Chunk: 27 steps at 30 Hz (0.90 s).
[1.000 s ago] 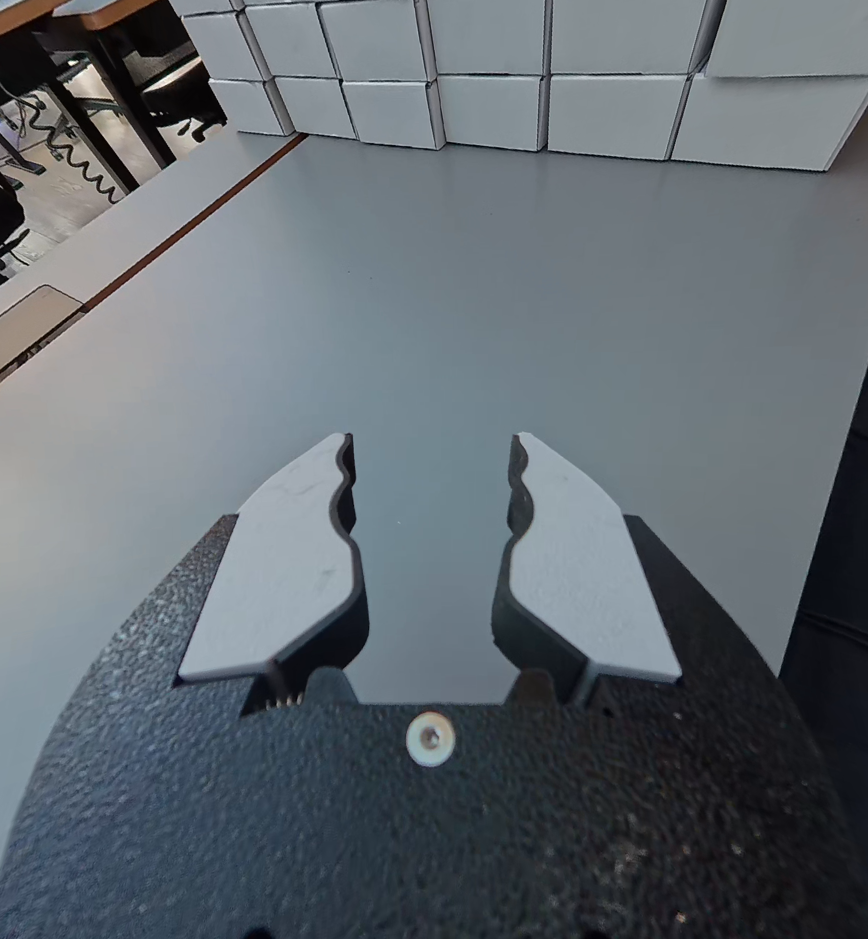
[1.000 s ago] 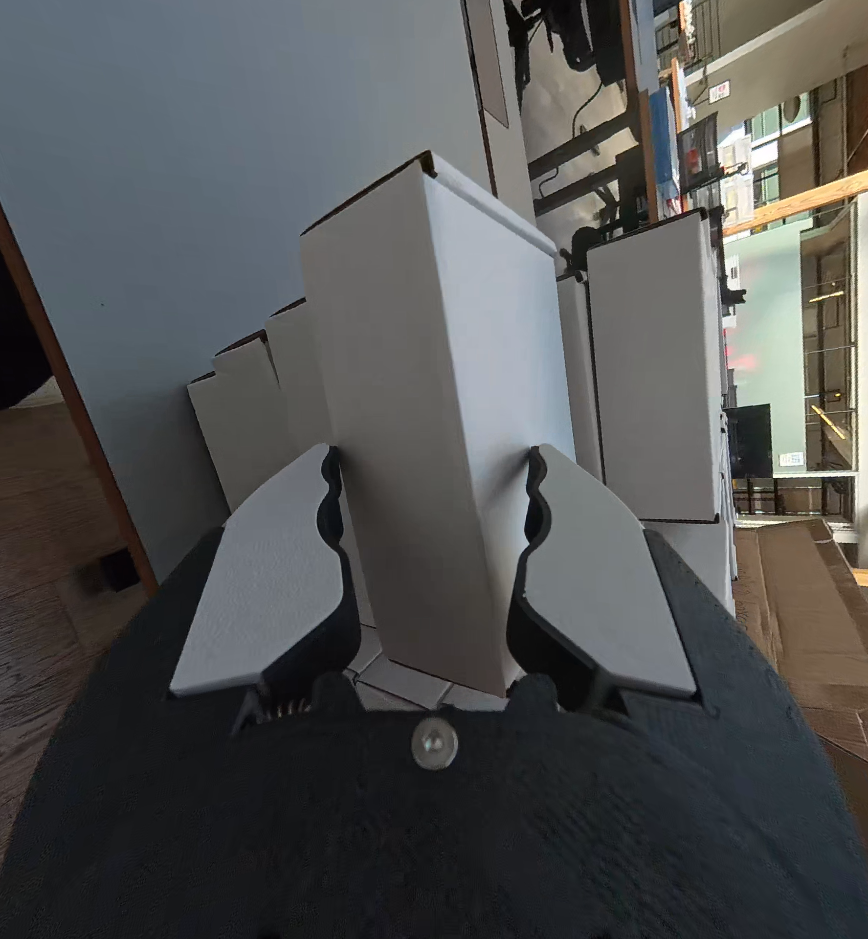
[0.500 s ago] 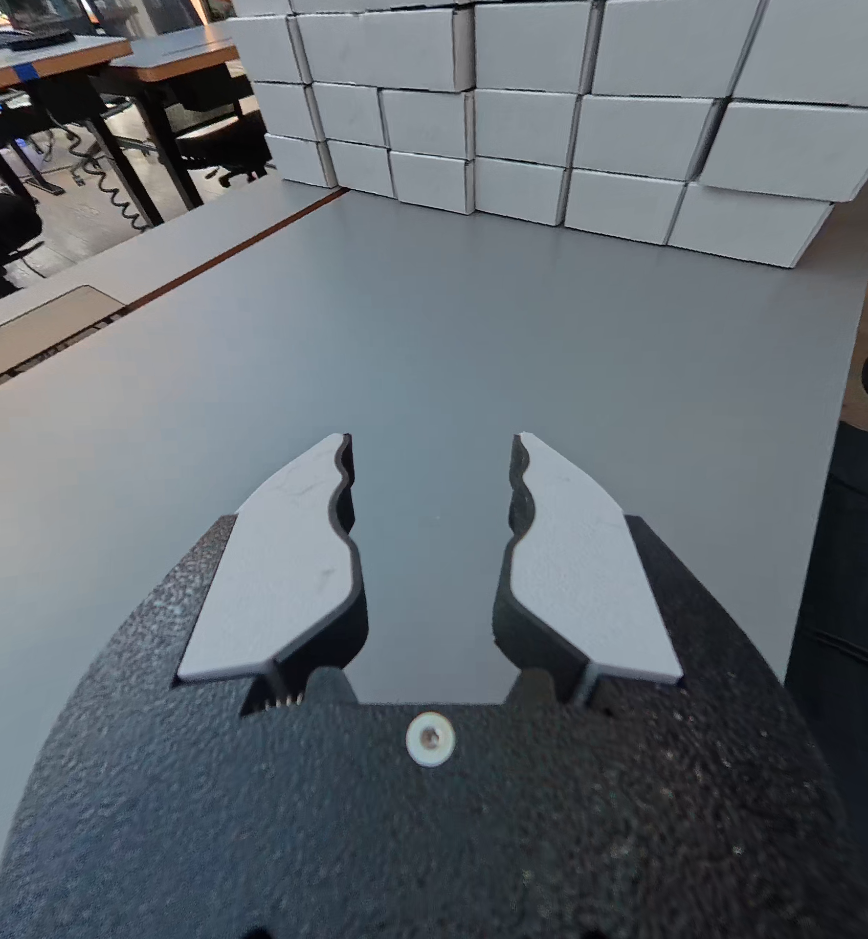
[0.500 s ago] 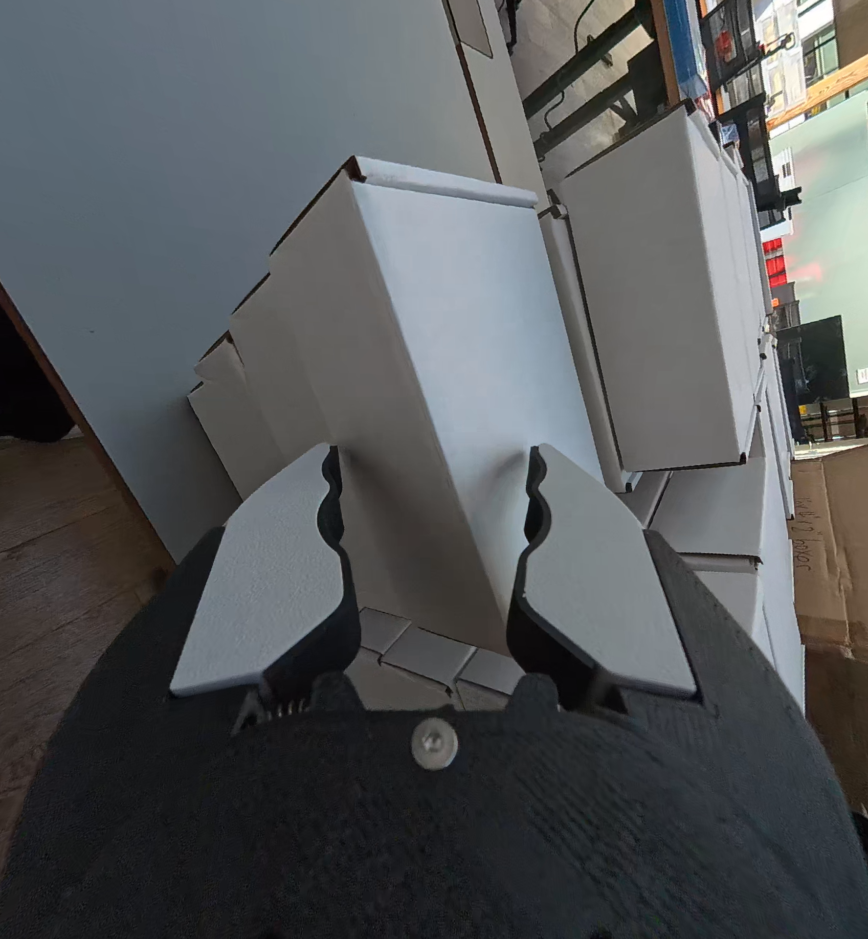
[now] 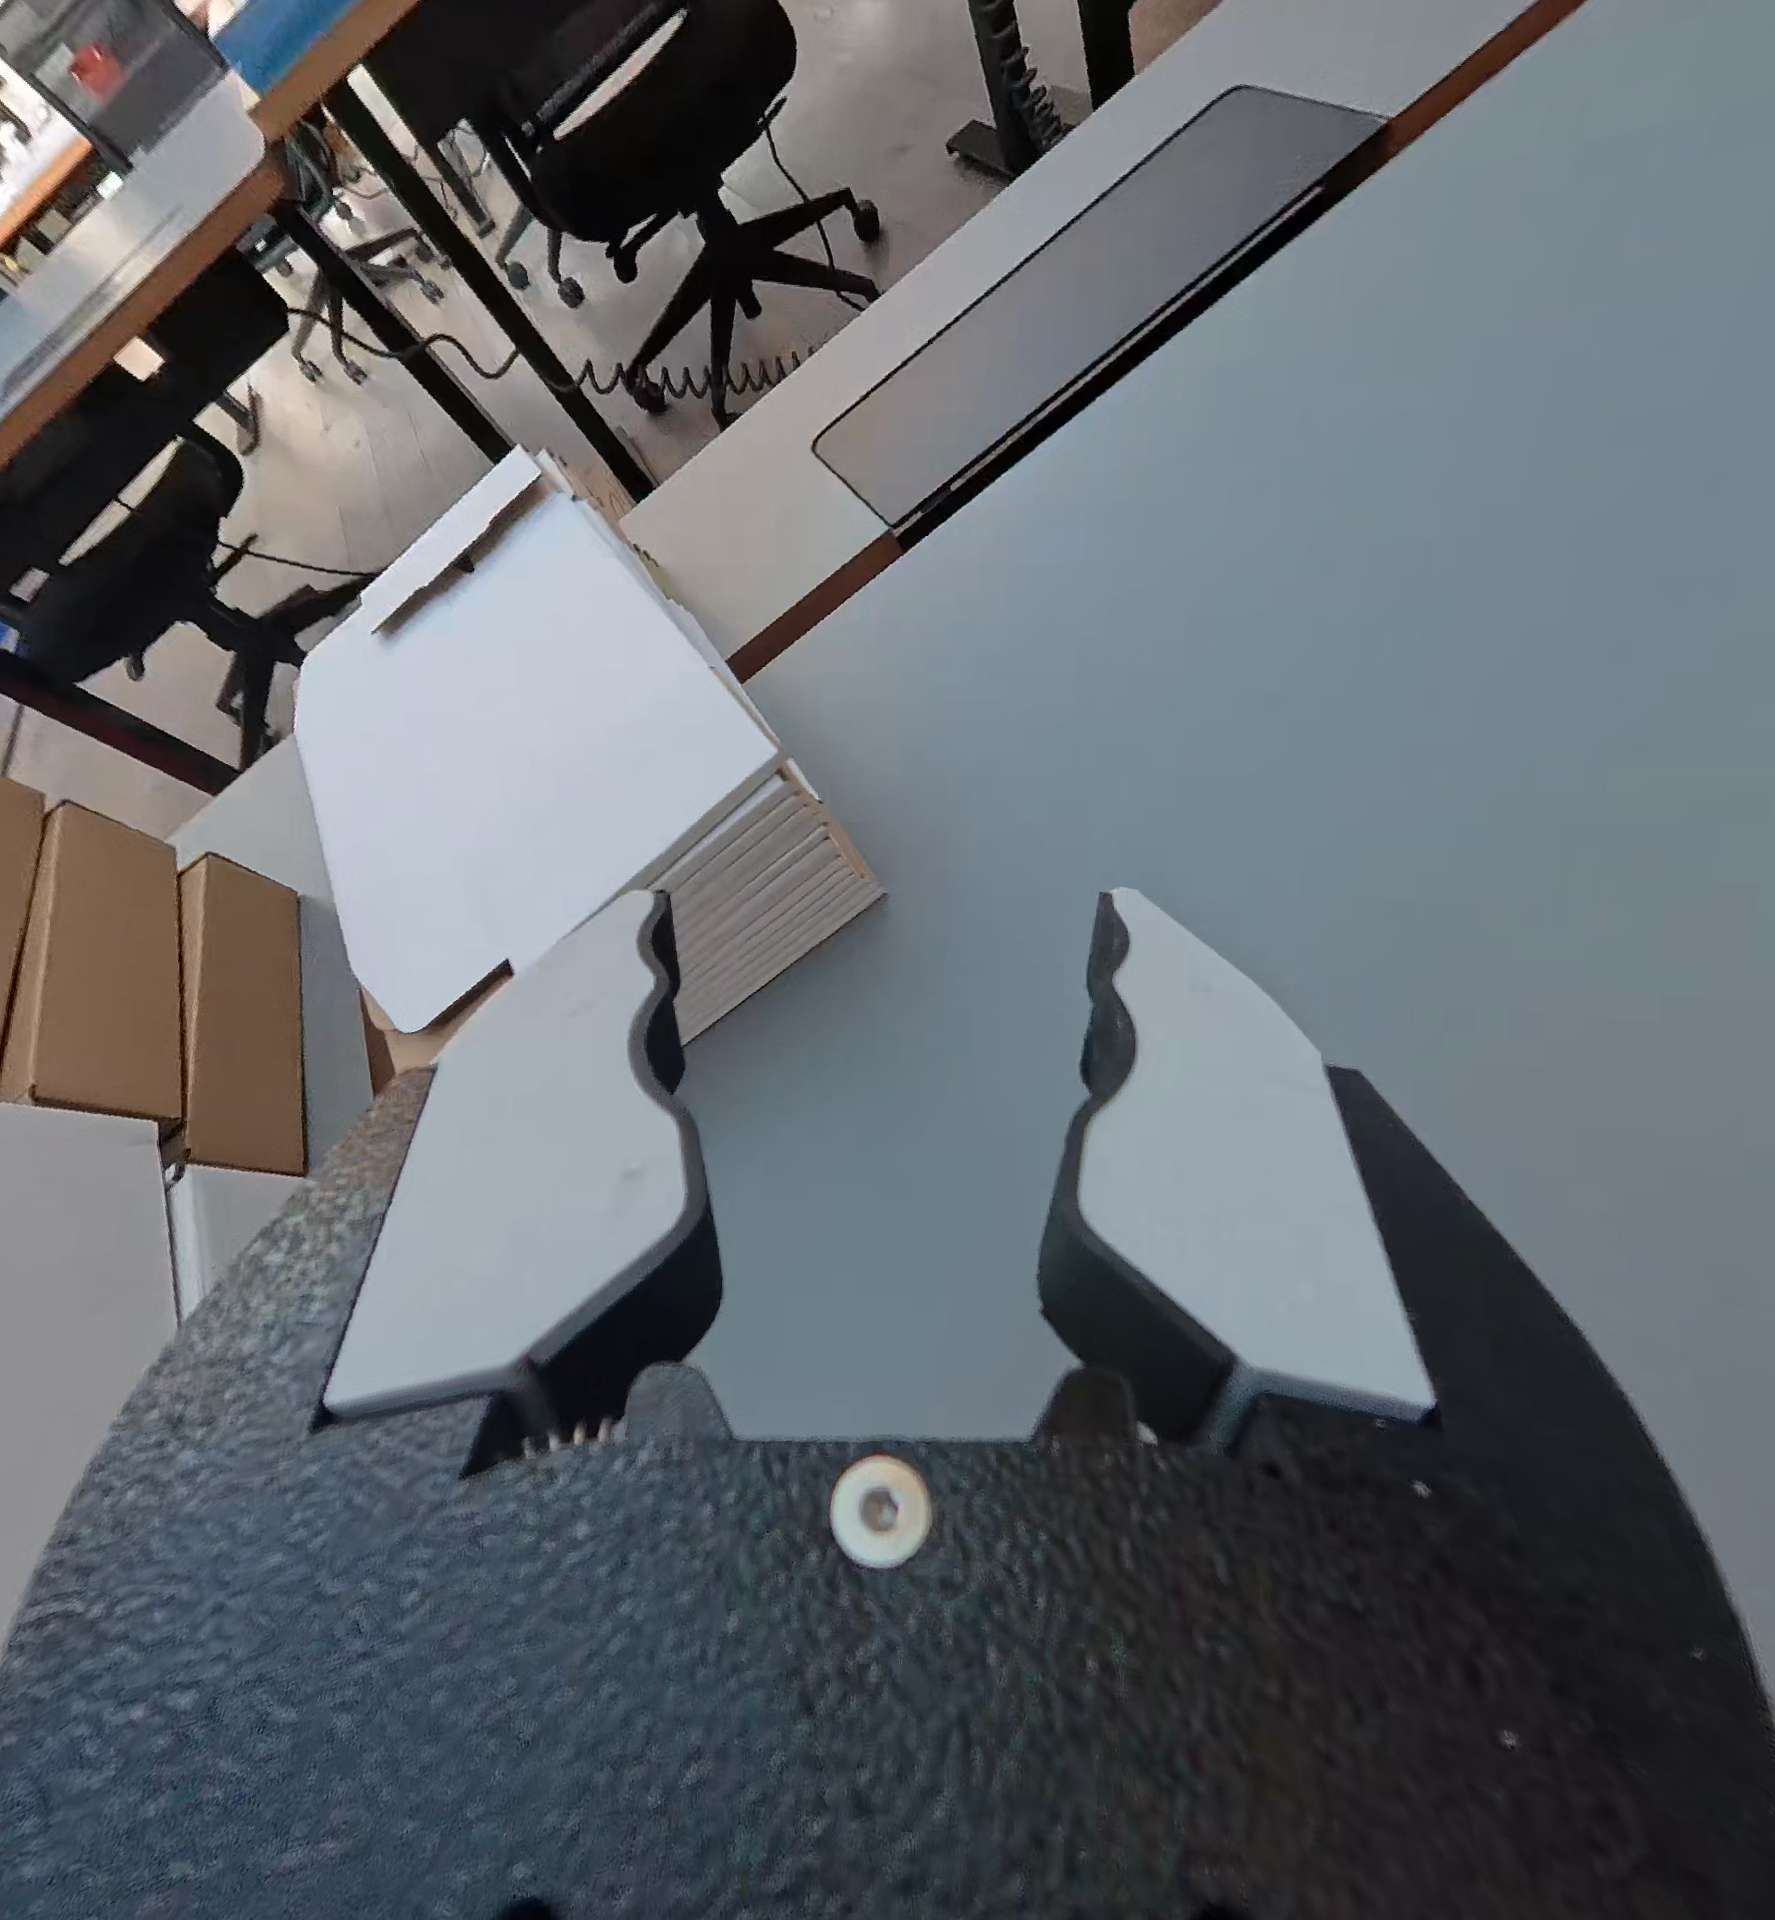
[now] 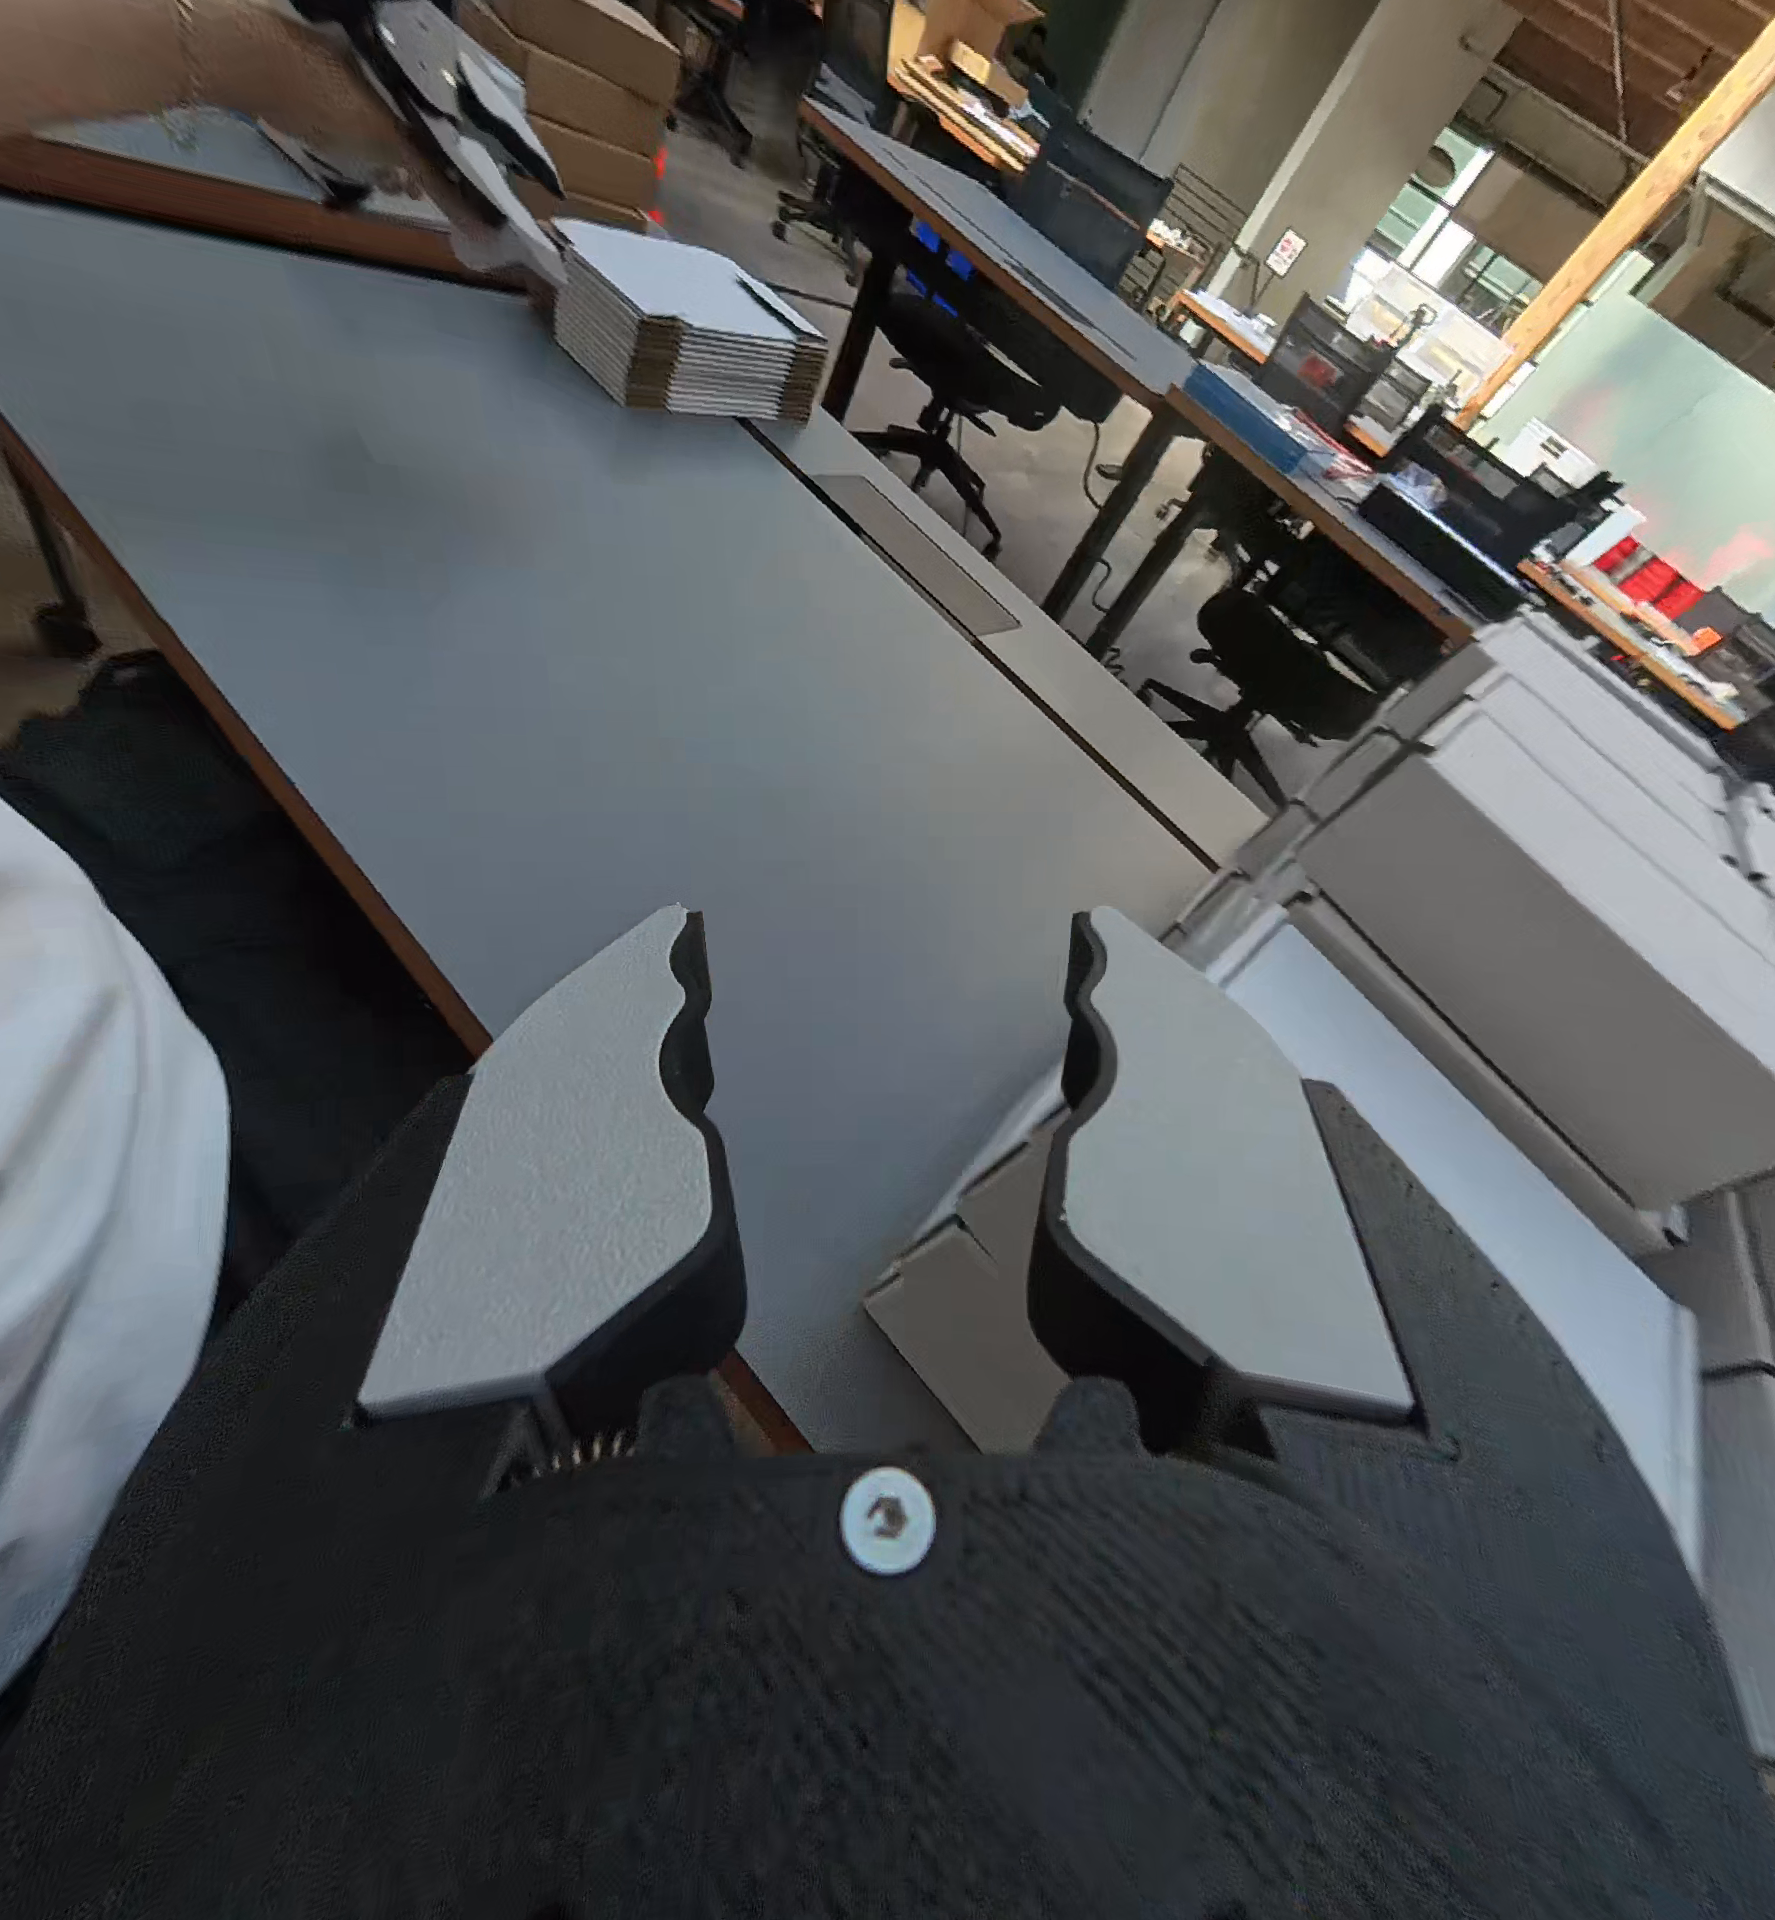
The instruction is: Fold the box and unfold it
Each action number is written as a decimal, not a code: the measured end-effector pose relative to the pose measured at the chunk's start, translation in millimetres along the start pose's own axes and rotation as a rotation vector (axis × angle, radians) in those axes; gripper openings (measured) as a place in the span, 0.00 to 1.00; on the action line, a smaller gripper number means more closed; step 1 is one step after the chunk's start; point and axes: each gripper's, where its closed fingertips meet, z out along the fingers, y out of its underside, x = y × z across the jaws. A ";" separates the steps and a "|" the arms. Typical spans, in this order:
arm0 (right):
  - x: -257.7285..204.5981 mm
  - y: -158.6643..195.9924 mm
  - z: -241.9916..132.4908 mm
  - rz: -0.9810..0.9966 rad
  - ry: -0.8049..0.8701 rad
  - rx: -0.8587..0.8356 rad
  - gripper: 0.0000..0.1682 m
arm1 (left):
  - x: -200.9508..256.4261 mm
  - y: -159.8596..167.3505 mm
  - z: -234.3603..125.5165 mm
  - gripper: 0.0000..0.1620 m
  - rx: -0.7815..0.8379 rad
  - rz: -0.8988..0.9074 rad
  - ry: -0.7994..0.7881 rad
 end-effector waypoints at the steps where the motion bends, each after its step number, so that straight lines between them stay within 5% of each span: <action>1: -17.1 -10.6 18.7 0.066 -0.073 0.042 0.37 | -16.4 0.5 5.0 0.48 -0.002 -0.035 0.002; 6: -65.9 -61.8 152.7 0.376 -0.392 0.283 0.31 | -70.3 -15.7 18.0 0.54 0.157 -0.314 -0.011; 13: -55.8 -175.3 471.3 0.390 -0.792 0.446 0.49 | -61.8 -41.0 23.8 0.64 0.519 -0.526 -0.094; 15: -56.8 -192.9 573.0 0.376 -0.895 0.405 0.51 | -62.9 -50.3 16.9 0.62 0.636 -0.575 -0.122; 18: -68.1 -214.8 678.6 0.521 -1.208 0.446 0.60 | -67.4 -42.0 23.0 0.57 0.661 -0.571 -0.212; 20: -63.3 -220.3 755.6 0.601 -1.160 0.474 0.59 | -68.4 -34.8 32.6 0.55 0.648 -0.593 -0.234; 22: -58.4 -213.3 823.4 0.580 -1.003 0.486 0.43 | -82.6 -27.7 31.7 0.47 0.687 -0.661 -0.334; 23: -59.0 -207.9 849.4 0.545 -0.959 0.486 0.46 | -87.7 -25.8 30.6 0.38 0.714 -0.683 -0.369; 27: -78.8 -199.4 912.8 0.600 -1.052 0.463 0.44 | -88.3 -19.7 51.5 0.27 0.672 -0.681 -0.366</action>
